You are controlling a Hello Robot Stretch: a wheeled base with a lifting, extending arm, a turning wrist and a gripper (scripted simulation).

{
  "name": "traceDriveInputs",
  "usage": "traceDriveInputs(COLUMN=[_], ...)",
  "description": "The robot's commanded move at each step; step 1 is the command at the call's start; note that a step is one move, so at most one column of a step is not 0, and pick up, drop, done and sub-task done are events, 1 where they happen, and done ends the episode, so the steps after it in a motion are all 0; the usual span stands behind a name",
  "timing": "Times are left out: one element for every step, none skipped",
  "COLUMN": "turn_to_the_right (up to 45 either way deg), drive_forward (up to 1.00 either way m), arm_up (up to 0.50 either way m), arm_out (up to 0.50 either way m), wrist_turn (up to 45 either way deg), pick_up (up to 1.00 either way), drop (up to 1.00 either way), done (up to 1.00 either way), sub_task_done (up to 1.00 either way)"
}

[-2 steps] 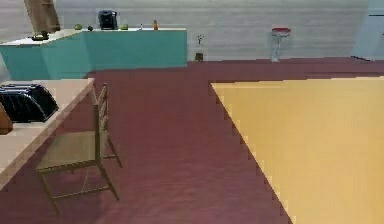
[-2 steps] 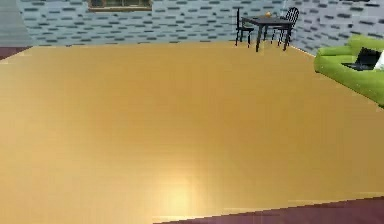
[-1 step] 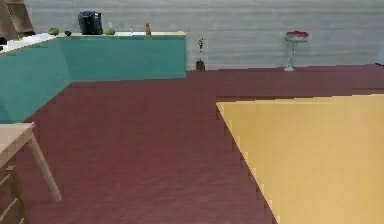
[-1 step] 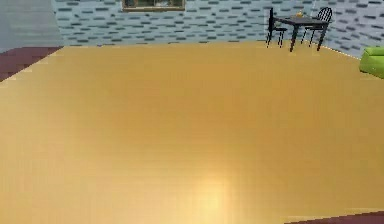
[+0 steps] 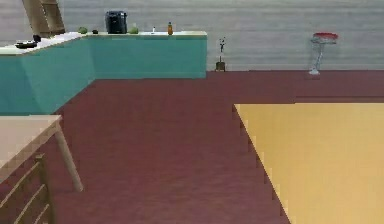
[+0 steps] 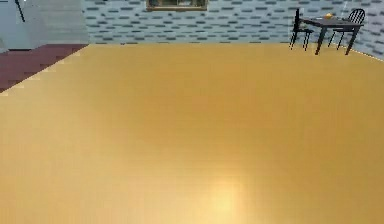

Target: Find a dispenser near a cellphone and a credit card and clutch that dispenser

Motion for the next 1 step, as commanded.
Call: traceDriveInputs(turn_to_the_right=[0.0], drive_forward=[1.00], arm_up=[0.00], arm_out=[0.00], wrist_turn=[0.0], pick_up=[0.00], drop=[0.00], done=[0.00], sub_task_done=[0.00])
